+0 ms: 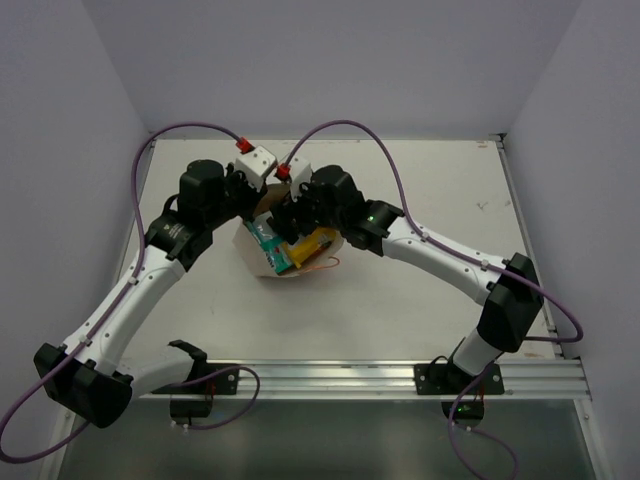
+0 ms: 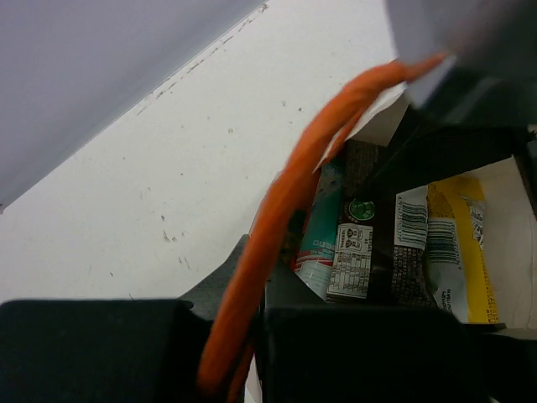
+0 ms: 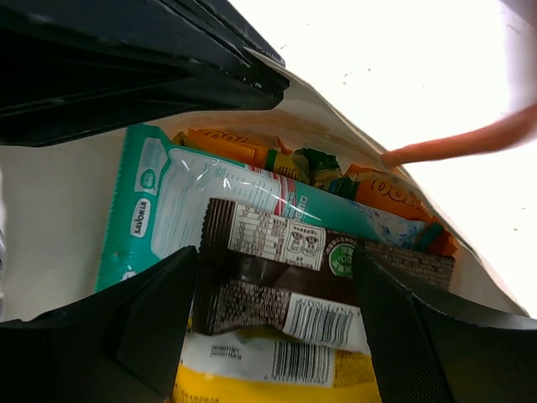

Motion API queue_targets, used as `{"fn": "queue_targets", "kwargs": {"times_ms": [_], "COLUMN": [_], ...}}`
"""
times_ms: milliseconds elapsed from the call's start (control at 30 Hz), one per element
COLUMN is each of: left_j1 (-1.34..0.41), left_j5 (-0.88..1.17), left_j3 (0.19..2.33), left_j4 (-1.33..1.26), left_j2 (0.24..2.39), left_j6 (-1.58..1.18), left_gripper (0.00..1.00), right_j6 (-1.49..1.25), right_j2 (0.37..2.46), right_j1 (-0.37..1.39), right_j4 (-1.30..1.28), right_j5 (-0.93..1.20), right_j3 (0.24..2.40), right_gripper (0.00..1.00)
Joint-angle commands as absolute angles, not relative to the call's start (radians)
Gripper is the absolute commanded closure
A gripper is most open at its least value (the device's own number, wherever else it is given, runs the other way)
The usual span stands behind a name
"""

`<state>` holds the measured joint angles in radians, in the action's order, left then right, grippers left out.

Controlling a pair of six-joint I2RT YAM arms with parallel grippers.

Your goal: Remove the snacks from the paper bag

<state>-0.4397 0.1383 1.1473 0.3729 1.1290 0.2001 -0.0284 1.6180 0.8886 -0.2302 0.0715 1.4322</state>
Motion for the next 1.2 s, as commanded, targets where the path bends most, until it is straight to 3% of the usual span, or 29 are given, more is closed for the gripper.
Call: {"fn": "queue_targets", "kwargs": {"times_ms": [0, 233, 400, 500, 667, 967, 1167], "left_j1": [-0.443, -0.442, -0.442, -0.442, -0.442, -0.442, -0.440], "left_j5": [0.160, 0.141, 0.120, 0.118, 0.117, 0.104, 0.084], "left_j3": [1.163, 1.160, 1.158, 1.160, 1.160, 1.158, 1.158], "left_j4": [0.218, 0.216, 0.216, 0.218, 0.218, 0.219, 0.219], "left_j2": [1.074, 1.078, 1.085, 1.089, 1.094, 1.089, 1.091], "left_j6": [0.181, 0.173, 0.175, 0.170, 0.164, 0.166, 0.167], "left_gripper": [1.00, 1.00, 1.00, 1.00, 1.00, 1.00, 1.00], "right_j6": [-0.049, -0.060, -0.046, -0.034, -0.020, -0.008, -0.008], "right_j2": [1.651, 1.631, 1.628, 1.634, 1.643, 1.617, 1.522], "right_j1": [0.896, 0.902, 0.914, 0.925, 0.927, 0.927, 0.928], "right_j4": [-0.225, -0.233, -0.255, -0.262, -0.241, -0.232, -0.276], "right_j5": [0.041, 0.057, 0.104, 0.062, -0.001, -0.089, -0.035], "right_j3": [1.477, 1.424, 1.424, 1.416, 1.387, 1.359, 1.396], "right_gripper": [0.23, 0.23, 0.09, 0.06, 0.09, 0.39, 0.68]}}
